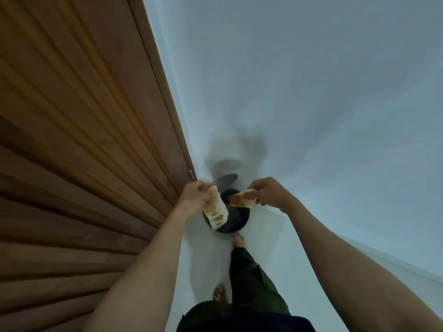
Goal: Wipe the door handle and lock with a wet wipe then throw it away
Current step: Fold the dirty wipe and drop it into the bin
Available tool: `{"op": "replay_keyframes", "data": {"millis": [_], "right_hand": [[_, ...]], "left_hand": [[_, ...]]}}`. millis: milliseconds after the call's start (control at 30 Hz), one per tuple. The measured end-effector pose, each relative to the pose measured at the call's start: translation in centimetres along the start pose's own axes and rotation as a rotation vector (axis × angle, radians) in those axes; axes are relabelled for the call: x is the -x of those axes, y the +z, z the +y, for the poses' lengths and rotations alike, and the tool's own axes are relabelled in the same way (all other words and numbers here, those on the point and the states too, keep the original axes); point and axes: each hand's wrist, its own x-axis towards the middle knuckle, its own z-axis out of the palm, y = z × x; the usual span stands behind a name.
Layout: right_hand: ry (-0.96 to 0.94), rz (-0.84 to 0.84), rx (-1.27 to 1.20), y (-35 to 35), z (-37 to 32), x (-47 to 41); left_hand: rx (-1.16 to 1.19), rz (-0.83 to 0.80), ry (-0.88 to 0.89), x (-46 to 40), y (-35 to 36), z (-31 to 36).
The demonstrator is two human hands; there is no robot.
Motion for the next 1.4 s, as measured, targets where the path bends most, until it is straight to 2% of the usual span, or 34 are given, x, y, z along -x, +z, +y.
{"op": "replay_keyframes", "data": {"millis": [167,400,633,900,967,1133,1300,1400], "right_hand": [[0.133,0.055,0.015,0.5,3.4,-1.0],[0.253,0.072,0.005,2.6,6.2,-3.7],[0.308,0.02,0.049,5.8,9.0,-10.1],[0.33,-0.046,0.1,10.0,13.5,-18.2],[0.355,-0.069,0.096,10.6,14.4,-19.8],[0.421,-0.179,0.147,10.8,15.0,-20.7],[0.421,-0.193,0.198,9.3,13.0,-19.2],[0.376,-0.193,0.246,8.4,10.8,-18.3]], "left_hand": [[-0.048,0.058,-0.056,-2.1,1.3,-3.4],[0.004,0.156,-0.169,-3.6,3.8,-5.7],[-0.025,0.074,-0.345,-9.0,6.6,-11.0],[0.077,0.136,-0.438,-16.7,9.4,-15.1],[0.079,0.102,-0.455,-18.6,9.8,-16.1],[-0.012,-0.141,-0.572,-19.6,9.7,-18.4],[-0.133,-0.143,-0.63,-16.6,8.5,-16.4],[-0.142,-0.094,-0.584,-15.4,7.7,-15.0]]}}
